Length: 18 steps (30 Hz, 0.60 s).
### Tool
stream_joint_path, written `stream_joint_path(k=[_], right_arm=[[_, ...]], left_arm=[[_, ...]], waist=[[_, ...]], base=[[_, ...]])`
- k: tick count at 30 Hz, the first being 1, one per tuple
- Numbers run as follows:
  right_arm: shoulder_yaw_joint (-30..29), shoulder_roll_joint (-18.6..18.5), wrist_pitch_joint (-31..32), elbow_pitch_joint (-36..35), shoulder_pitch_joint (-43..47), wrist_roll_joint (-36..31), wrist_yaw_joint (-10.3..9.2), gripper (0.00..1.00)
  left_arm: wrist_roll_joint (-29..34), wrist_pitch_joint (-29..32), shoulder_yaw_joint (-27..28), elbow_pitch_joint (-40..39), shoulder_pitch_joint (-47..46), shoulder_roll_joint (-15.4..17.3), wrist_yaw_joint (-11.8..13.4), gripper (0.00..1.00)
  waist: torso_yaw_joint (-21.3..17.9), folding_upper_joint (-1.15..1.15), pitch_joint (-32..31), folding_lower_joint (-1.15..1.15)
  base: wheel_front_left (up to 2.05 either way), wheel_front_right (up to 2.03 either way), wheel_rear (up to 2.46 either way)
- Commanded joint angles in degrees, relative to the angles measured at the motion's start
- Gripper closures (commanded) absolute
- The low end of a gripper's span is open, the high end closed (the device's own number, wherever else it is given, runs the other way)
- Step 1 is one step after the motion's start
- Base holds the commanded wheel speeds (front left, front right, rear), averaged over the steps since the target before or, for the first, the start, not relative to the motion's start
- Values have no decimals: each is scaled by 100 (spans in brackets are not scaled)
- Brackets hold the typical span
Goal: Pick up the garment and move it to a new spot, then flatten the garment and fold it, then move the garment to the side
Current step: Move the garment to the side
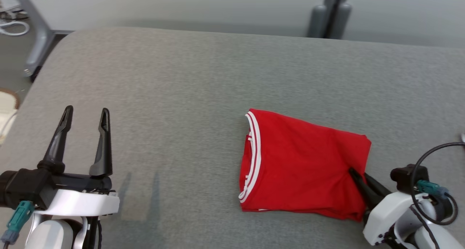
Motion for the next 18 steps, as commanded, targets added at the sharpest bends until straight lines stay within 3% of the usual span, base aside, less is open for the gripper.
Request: stream_joint_path(k=[1,6,10,18], right_arm=[[-86,-80,11,-75,76,-56,0,100],[-360,-254,137,-593,265,-340,0,100],[-601,-173,157,-939,250,-506,0,100],[-737,-222,86,-1161,-44,-884,0,100]], left_arm=[[-1,18,22,-39,19,40,-27,0],[17,119,66,-201,-35,188,-14,0],[57,223,100,-382,-127,320,-20,0],[134,503,85,-747,-399,580,-55,0]], waist=[[-329,0,53,0],[-988,0,204,0],[-1532,0,427,0],[-2375,0,920,0]], base=[[0,0,0],[0,0,0],[0,0,0],[0,0,0]])
